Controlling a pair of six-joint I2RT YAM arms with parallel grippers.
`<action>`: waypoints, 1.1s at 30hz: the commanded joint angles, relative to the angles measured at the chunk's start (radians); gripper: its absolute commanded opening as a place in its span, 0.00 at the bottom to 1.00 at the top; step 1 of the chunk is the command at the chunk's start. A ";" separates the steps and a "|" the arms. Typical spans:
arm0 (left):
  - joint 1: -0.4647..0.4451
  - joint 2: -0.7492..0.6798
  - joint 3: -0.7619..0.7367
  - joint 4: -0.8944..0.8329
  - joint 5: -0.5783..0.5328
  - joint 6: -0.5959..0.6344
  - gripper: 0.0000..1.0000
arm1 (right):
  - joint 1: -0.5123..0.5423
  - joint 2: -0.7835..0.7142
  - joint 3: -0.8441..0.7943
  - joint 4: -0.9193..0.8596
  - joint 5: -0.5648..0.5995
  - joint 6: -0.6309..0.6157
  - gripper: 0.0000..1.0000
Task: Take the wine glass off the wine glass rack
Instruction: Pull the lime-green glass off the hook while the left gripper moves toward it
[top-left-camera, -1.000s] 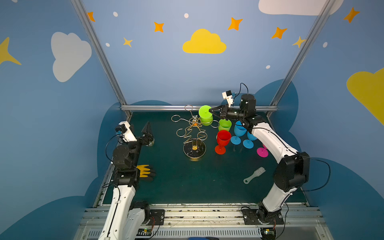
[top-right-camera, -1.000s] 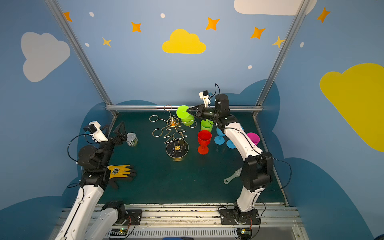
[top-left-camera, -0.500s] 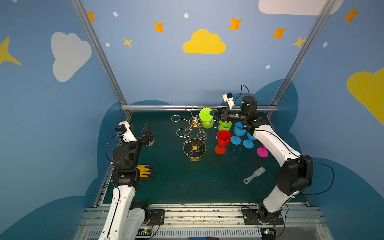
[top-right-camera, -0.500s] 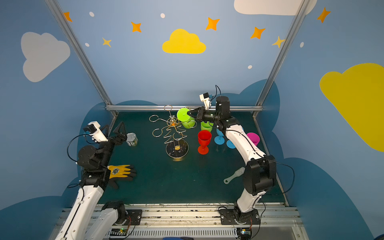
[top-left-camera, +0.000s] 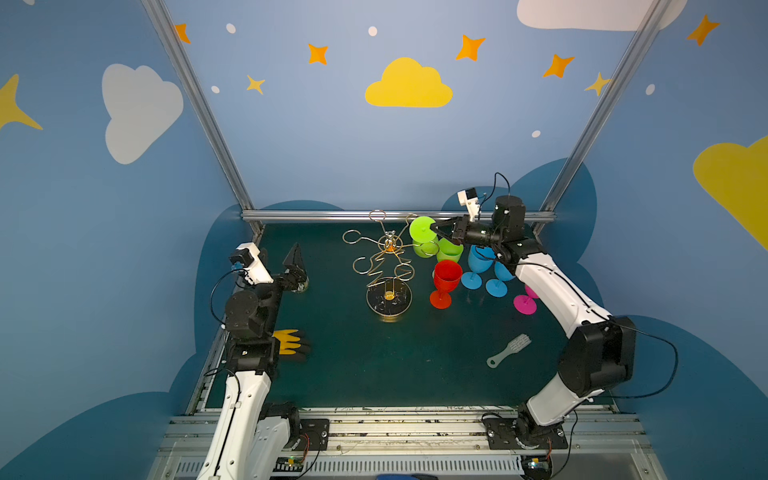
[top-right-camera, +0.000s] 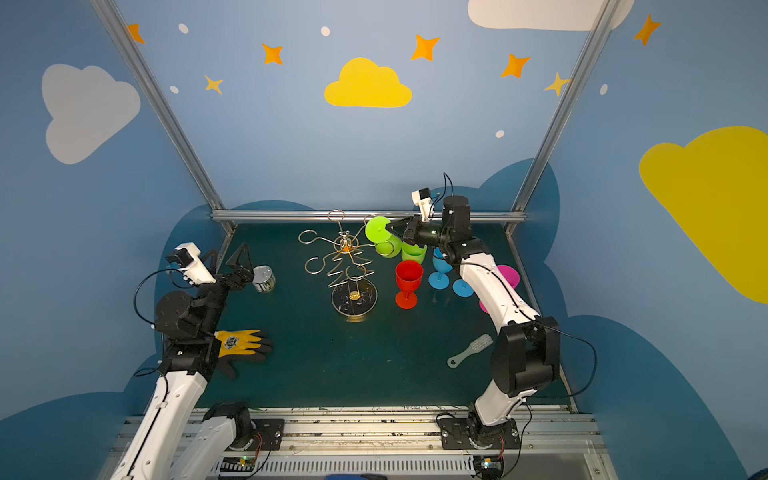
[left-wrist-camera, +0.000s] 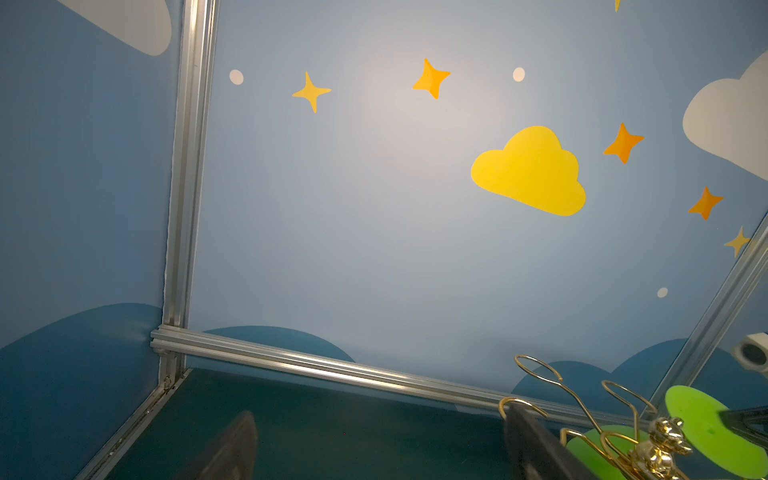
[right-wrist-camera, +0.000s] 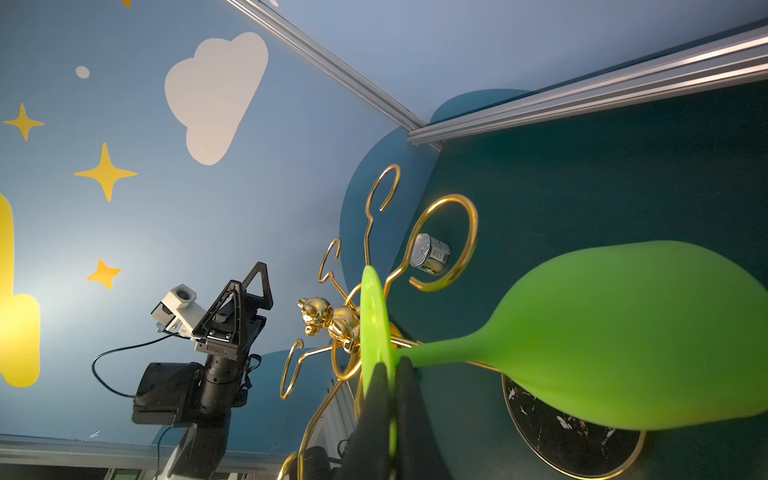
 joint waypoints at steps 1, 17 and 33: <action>0.004 -0.017 -0.012 0.027 0.010 -0.010 0.91 | -0.038 -0.088 -0.016 0.017 0.012 -0.023 0.00; -0.043 0.115 0.235 0.032 0.763 -0.253 0.67 | -0.060 -0.463 -0.122 -0.128 0.116 -0.289 0.00; -0.469 0.294 0.405 -0.035 0.827 -0.129 0.59 | 0.175 -0.574 -0.088 -0.281 0.100 -0.516 0.00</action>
